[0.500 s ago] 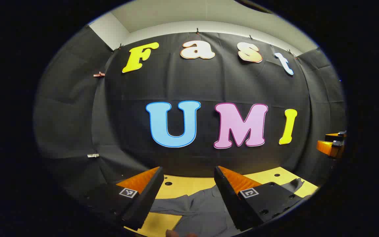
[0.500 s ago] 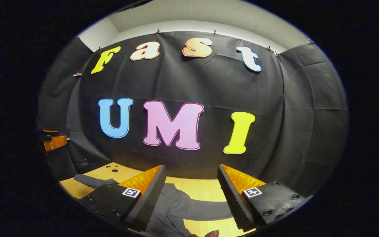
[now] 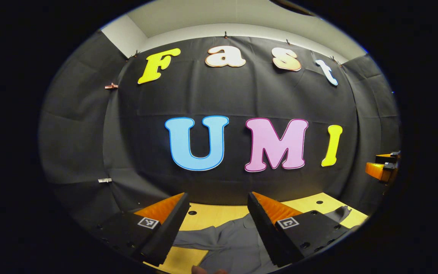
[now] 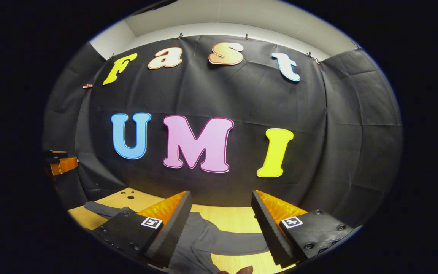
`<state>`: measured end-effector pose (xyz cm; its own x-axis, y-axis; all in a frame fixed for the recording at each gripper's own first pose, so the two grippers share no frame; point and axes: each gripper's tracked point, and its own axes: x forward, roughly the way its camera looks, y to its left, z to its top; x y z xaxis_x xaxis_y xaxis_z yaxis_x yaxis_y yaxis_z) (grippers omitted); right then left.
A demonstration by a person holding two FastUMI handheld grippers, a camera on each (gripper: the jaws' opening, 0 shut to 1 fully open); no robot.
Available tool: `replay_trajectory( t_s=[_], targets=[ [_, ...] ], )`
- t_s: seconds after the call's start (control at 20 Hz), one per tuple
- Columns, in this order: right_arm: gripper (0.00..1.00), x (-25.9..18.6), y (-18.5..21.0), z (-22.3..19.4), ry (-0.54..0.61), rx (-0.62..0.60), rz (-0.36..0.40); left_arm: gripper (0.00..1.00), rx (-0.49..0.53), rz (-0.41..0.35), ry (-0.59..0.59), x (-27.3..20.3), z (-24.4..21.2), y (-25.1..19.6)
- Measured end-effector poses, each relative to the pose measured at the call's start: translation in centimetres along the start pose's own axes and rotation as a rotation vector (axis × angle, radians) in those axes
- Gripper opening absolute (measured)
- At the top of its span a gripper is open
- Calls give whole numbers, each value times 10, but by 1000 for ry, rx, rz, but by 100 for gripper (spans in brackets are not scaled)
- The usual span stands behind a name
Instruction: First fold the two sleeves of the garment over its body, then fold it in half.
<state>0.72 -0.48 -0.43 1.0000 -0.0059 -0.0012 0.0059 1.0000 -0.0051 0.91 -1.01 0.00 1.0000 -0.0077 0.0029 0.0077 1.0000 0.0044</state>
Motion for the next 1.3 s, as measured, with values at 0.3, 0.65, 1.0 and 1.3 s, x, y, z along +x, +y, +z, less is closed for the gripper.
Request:
replay_trajectory(
  t_s=[0.3,0.65,1.0,1.3],
  targets=[
    [97,7,-6,-5,11,6,-3,97,6,-3,-1,5,1,-8],
    [97,43,-83,-64,144,-29,-94,97,-1,-11,11,9,-8,-30],
    [97,96,-179,-198,387,14,-138,97,18,1,27,6,-13,-60],
    [98,125,-236,-311,561,68,-166,97,-1,69,78,2,-22,-71]
  ],
)
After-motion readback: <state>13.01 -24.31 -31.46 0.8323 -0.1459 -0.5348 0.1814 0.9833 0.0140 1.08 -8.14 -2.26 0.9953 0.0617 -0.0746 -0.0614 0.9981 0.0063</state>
